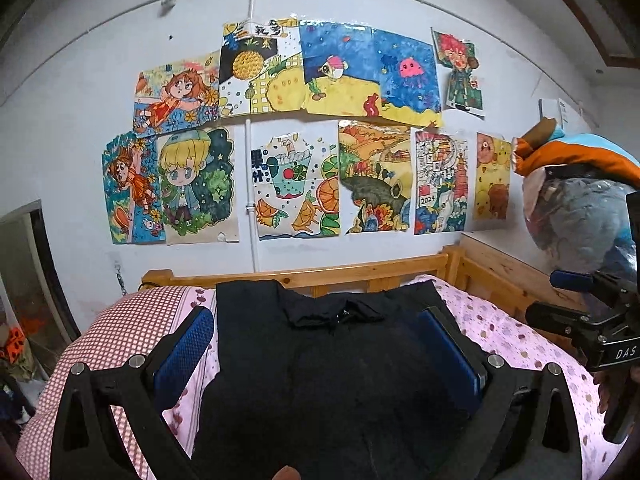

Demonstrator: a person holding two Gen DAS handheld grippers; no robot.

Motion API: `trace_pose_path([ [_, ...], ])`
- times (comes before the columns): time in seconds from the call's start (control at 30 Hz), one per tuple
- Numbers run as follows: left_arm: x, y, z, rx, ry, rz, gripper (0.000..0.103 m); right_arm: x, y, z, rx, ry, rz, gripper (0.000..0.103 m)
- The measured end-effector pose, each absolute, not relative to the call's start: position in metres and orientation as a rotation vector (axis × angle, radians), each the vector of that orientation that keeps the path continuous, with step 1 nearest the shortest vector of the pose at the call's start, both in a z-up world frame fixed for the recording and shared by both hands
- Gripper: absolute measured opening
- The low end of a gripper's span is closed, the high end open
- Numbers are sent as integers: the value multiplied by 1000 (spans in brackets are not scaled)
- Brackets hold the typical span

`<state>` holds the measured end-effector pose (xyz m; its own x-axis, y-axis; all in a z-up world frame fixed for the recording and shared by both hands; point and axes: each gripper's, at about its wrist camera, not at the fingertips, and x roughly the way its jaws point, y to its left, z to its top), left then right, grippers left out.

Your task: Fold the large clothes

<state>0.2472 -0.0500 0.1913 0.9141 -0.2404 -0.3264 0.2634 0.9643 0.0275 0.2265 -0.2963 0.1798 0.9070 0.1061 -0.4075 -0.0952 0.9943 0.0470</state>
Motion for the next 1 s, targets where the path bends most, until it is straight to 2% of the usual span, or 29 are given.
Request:
trace_pose_path([
  [0.53,155,-38,176,121,345,-241,103,118,-280,155,32,436,97,102],
  [1.0,111,-19,126,159,440,-245,103,64,-286,106,52,498,59,102],
])
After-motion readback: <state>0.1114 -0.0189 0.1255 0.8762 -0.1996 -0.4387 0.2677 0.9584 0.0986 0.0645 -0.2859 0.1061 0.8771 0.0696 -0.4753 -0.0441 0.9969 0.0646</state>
